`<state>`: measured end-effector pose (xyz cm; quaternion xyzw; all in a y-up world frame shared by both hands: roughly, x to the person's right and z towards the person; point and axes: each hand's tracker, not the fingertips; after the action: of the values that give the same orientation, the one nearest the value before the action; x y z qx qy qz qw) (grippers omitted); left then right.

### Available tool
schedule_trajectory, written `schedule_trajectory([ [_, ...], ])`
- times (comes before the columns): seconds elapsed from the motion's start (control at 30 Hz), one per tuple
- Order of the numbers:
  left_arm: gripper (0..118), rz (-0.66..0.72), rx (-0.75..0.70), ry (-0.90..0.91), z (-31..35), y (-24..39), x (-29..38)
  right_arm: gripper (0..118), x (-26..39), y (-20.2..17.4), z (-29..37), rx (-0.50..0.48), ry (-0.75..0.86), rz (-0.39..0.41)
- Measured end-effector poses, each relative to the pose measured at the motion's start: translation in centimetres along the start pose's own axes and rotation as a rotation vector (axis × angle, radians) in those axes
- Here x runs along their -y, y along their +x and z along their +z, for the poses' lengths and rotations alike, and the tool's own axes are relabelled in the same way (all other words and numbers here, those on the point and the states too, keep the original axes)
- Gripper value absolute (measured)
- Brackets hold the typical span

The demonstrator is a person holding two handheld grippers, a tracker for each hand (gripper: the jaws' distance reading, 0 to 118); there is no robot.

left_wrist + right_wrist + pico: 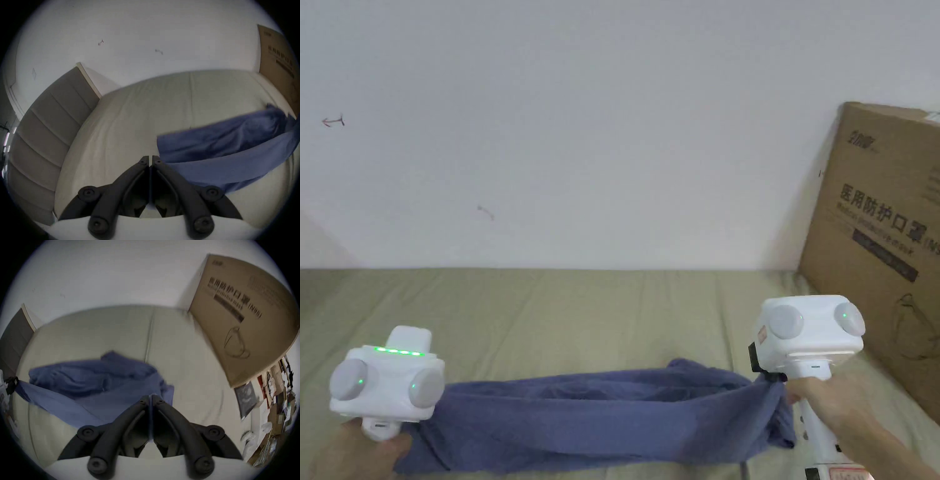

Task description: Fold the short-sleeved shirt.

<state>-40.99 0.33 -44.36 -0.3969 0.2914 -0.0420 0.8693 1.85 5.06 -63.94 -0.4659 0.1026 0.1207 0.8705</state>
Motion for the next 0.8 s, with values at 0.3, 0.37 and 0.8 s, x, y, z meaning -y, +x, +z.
schedule_trajectory([
  [0.3,0,0.084,0.048,-0.005,4.4,-3.4,4.9,3,7.4,3.0,0.6,-0.037,-0.028,-0.066],
  [0.37,0,0.097,0.054,0.013,6.8,-4.2,6.3,3,10.3,2.9,3.3,-0.049,-0.017,-0.070],
  [0.8,0,0.000,0.065,0.012,24.4,-7.8,26.3,3,34.8,4.6,16.5,-0.082,-0.050,-0.113],
])
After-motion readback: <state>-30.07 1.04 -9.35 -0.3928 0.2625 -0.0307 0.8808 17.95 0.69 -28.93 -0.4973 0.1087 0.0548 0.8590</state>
